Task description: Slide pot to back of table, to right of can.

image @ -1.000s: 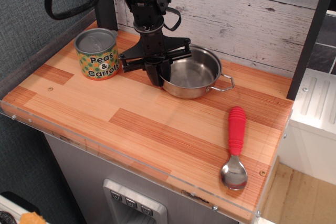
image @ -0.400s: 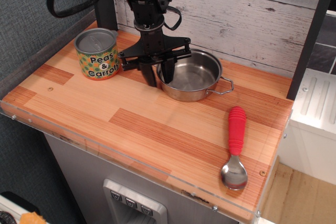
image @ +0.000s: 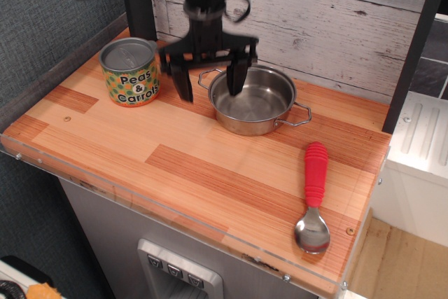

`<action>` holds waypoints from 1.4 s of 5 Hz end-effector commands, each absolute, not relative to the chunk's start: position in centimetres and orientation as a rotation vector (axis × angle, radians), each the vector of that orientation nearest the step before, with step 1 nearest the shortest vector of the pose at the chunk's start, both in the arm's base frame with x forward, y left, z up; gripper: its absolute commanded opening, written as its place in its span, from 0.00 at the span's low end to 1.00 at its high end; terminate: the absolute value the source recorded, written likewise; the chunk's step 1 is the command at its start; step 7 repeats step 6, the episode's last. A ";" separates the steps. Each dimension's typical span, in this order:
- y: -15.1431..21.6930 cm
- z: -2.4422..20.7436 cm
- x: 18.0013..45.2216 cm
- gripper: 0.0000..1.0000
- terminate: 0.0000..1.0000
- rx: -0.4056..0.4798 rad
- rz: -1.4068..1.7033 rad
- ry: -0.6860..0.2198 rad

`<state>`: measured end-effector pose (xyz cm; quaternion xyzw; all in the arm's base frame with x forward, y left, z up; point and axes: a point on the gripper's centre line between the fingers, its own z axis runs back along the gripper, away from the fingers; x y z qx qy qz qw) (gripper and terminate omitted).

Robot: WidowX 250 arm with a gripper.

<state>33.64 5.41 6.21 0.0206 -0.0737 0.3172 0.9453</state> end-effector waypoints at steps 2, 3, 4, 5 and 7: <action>9.4 12.6 29.7 1.00 0.00 0.064 0.403 -0.087; 11.5 13.2 29.0 1.00 0.00 0.076 0.326 -0.129; 13.1 13.6 28.8 1.00 0.00 0.107 0.323 -0.146; 13.9 13.8 28.6 1.00 0.00 0.097 0.254 -0.164; 13.9 13.8 28.6 1.00 1.00 0.097 0.254 -0.164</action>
